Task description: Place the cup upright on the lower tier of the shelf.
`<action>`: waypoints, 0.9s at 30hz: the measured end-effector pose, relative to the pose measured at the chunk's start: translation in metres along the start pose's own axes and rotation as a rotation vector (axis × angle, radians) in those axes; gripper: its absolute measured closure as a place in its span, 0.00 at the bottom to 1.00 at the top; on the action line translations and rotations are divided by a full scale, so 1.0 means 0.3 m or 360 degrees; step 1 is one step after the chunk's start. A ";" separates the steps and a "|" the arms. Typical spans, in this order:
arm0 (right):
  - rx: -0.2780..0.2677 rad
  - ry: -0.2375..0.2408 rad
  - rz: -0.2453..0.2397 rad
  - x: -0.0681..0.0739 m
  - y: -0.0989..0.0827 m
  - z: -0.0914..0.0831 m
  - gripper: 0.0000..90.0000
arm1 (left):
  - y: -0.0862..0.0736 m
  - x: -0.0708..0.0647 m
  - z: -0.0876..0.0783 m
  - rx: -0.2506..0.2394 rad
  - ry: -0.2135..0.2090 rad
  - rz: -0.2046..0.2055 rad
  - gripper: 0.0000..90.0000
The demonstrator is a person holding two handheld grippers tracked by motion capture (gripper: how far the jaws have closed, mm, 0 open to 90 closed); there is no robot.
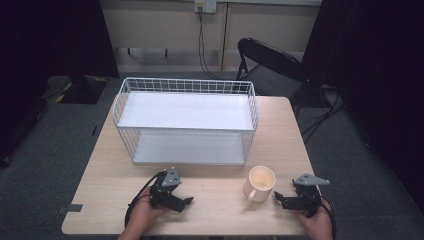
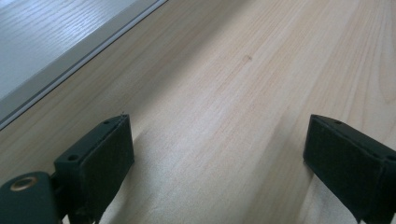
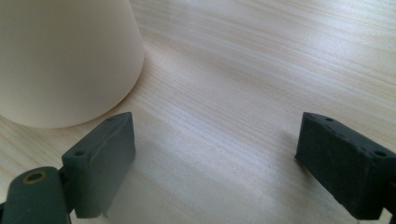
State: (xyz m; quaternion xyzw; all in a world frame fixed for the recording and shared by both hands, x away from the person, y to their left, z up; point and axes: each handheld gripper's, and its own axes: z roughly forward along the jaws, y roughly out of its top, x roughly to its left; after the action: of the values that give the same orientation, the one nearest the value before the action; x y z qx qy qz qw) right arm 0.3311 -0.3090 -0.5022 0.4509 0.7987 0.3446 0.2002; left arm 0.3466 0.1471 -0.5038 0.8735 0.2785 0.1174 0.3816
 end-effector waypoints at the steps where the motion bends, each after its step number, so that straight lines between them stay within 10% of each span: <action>1: 0.0003 0.0000 0.0000 0.000 0.000 0.000 0.12 | 0.000 0.000 0.000 -0.0001 -0.0002 -0.0001 0.09; 27: 0.0005 0.0119 0.0027 -0.029 0.139 -0.157 0.21 | 0.000 0.001 0.000 0.0000 -0.0004 0.0003 0.09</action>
State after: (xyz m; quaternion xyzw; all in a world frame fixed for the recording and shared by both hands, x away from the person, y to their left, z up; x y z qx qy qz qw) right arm 0.3302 -0.3190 -0.4395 0.4446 0.8023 0.3616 0.1667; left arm 0.3468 0.1473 -0.5038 0.8740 0.2773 0.1166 0.3817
